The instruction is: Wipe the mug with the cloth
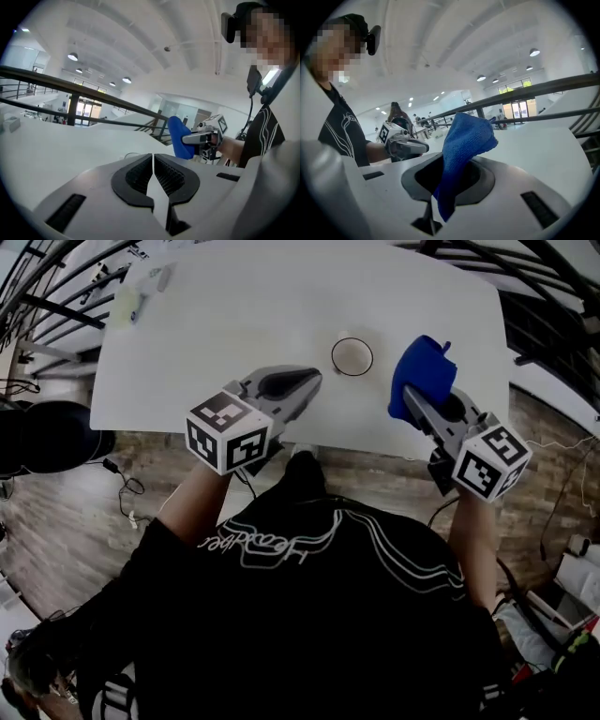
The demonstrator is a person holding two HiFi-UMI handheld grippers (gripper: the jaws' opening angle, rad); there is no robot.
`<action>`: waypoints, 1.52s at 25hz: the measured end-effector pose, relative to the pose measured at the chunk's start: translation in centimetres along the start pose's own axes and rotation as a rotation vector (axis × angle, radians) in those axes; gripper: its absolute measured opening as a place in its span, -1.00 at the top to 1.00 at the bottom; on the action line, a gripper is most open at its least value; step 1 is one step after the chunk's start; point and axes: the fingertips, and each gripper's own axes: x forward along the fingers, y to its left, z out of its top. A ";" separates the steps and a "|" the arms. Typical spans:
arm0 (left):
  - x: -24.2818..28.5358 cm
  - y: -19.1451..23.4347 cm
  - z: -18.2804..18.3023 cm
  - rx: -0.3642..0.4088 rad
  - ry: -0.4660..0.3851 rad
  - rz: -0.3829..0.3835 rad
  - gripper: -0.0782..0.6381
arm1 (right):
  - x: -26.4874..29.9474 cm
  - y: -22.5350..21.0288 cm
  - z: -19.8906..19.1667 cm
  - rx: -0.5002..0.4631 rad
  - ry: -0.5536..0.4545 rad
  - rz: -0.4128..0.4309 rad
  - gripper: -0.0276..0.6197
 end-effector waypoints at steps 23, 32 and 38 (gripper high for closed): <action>-11.4 -26.6 0.8 0.141 -0.135 -0.071 0.76 | -15.5 21.7 -2.6 -0.083 -0.094 0.171 0.76; -11.0 -27.5 0.6 0.135 -0.133 -0.049 0.76 | -16.8 21.8 -3.2 -0.039 -0.113 0.187 0.76; -10.8 -28.0 1.2 0.157 -0.122 -0.069 0.76 | -17.2 21.8 -2.9 -0.042 -0.127 0.180 0.76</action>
